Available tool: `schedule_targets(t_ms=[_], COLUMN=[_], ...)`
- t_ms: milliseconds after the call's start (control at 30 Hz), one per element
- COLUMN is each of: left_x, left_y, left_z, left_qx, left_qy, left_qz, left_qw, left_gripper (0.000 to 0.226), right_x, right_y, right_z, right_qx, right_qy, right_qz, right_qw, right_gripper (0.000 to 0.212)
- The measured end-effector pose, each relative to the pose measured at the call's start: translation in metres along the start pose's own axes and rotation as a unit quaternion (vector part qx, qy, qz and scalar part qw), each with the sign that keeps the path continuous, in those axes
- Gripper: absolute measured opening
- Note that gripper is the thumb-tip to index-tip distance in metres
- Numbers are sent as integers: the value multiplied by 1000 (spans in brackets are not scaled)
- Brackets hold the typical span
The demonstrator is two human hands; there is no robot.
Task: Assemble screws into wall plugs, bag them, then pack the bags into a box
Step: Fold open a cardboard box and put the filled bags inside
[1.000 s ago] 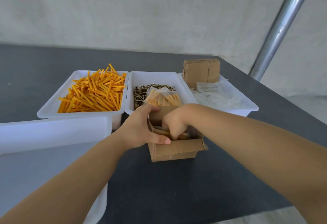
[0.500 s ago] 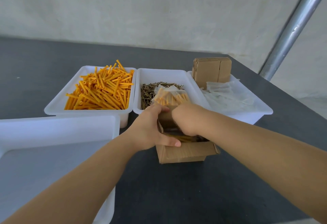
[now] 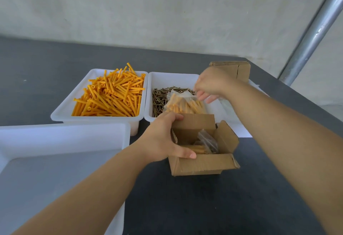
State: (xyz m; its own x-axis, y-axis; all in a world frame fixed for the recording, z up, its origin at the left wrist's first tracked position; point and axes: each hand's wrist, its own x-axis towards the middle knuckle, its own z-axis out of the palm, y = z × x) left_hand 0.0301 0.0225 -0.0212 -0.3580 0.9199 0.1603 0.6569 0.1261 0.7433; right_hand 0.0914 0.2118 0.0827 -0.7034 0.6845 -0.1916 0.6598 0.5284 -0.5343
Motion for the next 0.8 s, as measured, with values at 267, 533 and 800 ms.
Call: schedule_targets(t_ms=[267, 533, 800], left_x=[1, 1, 0], left_y=[-3, -2, -1], left_z=[0, 0, 0], left_qx=[-4, -5, -5], left_qy=[-11, -13, -13], left_qz=[-1, -4, -6], left_qw=[1000, 1000, 1000], left_gripper=[100, 99, 99], right_x=[46, 68, 54], right_y=[10, 19, 39], right_z=[38, 50, 14], right_qx=[-184, -231, 442], right_qy=[-47, 47, 73], right_qz=[57, 68, 100], right_qw=[980, 970, 889], right_gripper=[50, 14, 18])
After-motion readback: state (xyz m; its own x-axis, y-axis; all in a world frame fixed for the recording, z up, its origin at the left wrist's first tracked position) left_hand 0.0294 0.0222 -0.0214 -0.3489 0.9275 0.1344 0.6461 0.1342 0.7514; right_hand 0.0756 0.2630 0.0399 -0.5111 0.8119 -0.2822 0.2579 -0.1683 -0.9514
